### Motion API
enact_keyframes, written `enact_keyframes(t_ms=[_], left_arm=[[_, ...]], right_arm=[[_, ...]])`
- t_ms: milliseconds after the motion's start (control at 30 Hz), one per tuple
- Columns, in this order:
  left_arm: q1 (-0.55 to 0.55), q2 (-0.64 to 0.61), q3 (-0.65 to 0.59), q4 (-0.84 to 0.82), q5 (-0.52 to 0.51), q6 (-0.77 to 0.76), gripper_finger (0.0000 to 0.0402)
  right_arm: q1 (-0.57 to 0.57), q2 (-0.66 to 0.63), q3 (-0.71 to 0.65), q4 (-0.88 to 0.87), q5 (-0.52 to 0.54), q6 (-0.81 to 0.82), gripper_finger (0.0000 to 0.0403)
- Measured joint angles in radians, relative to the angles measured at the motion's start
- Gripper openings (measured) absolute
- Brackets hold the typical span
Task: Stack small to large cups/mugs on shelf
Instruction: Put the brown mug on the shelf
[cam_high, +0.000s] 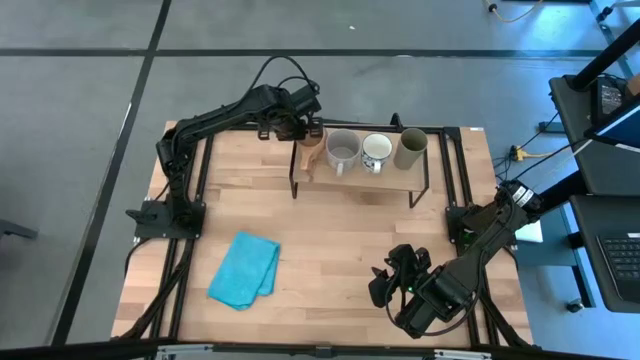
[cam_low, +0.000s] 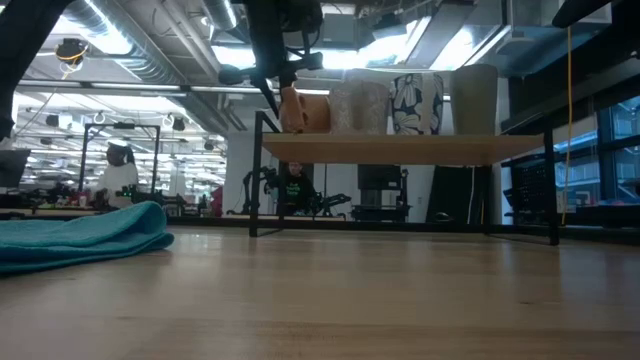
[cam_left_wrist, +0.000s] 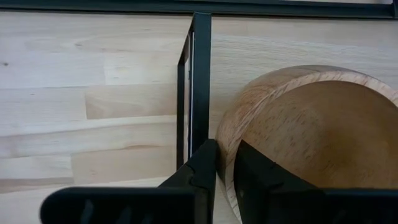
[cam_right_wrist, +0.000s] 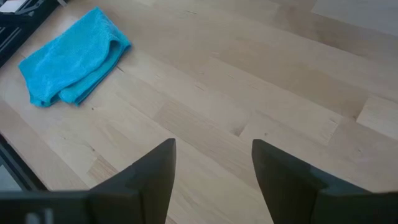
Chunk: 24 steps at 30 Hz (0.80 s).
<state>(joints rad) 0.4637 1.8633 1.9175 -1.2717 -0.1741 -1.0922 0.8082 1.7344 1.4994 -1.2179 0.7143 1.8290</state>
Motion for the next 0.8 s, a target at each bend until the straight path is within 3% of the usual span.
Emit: enact_keyframes(t_ms=[800], left_arm=[[0.008,0.0,0.0,-0.021,-0.013,0.011,0.0044]], right_arm=[[0.0,0.0,0.0,-0.017,0.0,-0.001,0.0213]])
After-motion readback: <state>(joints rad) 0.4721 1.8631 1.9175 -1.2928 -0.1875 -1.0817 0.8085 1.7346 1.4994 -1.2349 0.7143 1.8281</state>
